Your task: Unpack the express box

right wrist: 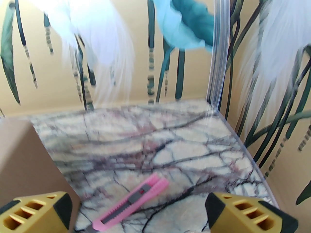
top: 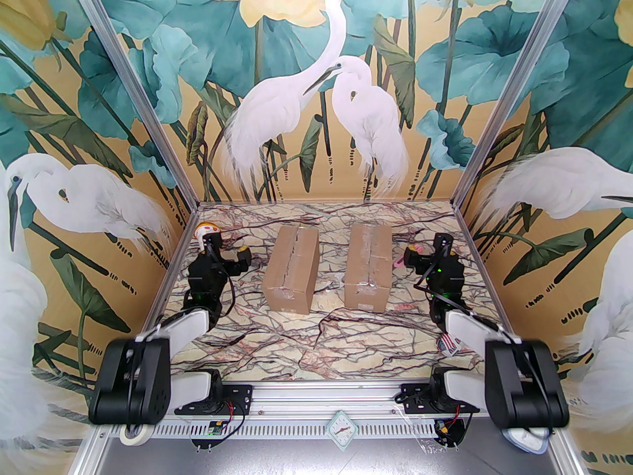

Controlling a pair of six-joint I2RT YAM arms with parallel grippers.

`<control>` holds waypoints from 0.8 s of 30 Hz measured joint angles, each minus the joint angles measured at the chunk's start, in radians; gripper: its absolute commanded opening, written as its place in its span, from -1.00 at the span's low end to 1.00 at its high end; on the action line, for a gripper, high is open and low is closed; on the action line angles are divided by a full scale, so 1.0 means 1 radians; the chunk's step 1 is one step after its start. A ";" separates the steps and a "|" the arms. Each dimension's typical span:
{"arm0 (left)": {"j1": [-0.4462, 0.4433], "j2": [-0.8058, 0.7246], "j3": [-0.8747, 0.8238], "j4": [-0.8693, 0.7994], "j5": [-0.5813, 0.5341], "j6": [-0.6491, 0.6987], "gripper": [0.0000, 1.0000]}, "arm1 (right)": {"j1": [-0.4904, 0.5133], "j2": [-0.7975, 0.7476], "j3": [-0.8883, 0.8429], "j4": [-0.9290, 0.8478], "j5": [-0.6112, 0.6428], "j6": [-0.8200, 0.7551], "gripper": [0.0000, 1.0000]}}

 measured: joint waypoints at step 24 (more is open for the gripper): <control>-0.134 -0.016 0.462 -0.901 0.341 -0.261 0.99 | -0.026 0.464 0.838 -1.167 -0.014 0.658 0.70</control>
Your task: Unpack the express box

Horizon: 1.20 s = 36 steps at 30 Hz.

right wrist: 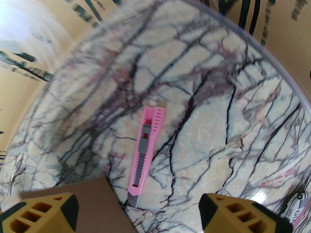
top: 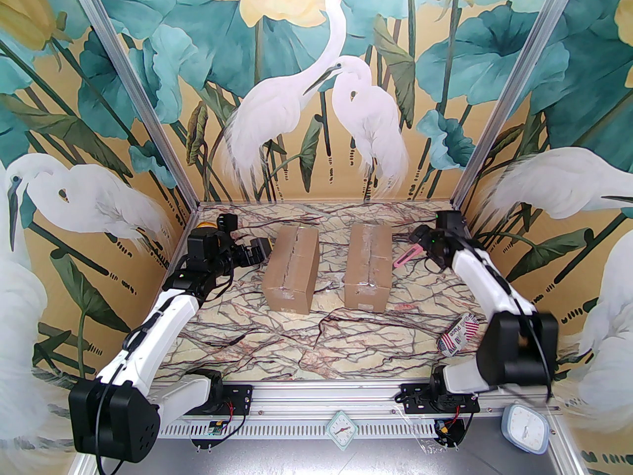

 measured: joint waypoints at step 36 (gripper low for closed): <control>-0.013 0.111 0.089 -0.175 0.119 0.090 0.99 | 0.001 0.512 0.343 -0.156 0.008 0.162 0.17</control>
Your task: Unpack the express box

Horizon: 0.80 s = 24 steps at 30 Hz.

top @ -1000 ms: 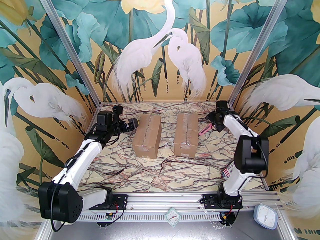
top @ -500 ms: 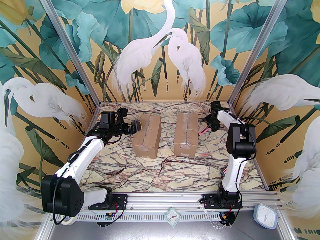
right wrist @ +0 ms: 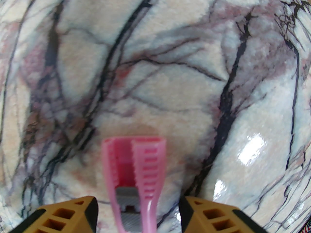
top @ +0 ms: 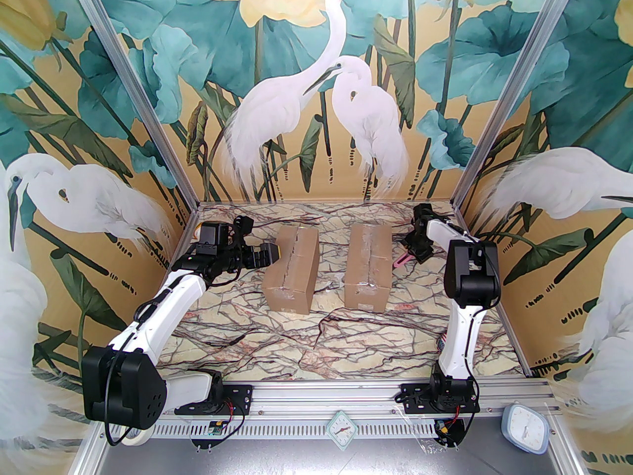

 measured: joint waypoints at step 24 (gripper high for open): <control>-0.005 -0.051 -0.002 -0.052 -0.024 0.011 0.99 | 0.000 -0.005 -0.019 0.012 0.026 -0.007 -0.32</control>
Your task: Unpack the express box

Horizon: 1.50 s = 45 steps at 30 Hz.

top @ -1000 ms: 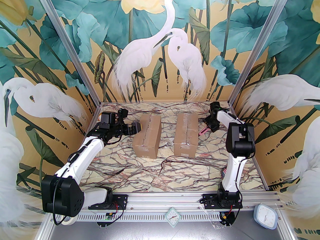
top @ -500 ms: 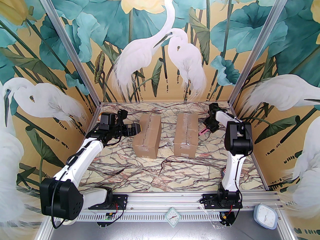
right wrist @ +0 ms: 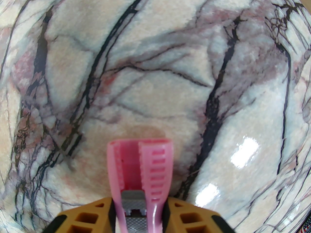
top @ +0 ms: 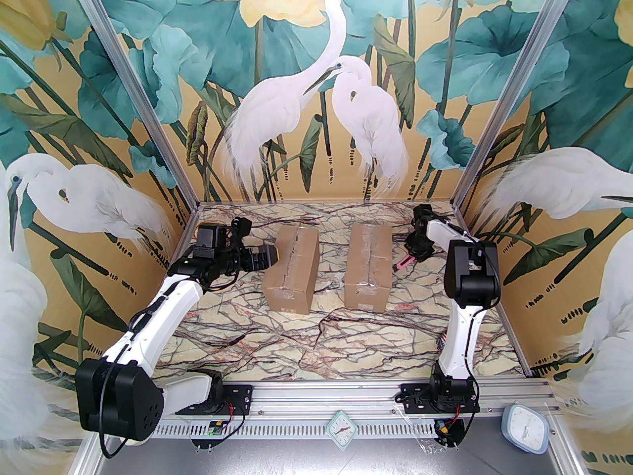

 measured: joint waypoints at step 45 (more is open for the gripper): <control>-0.725 0.655 0.895 0.092 0.009 0.052 0.68 | 0.141 -1.098 -0.394 0.142 -0.192 -0.240 -0.38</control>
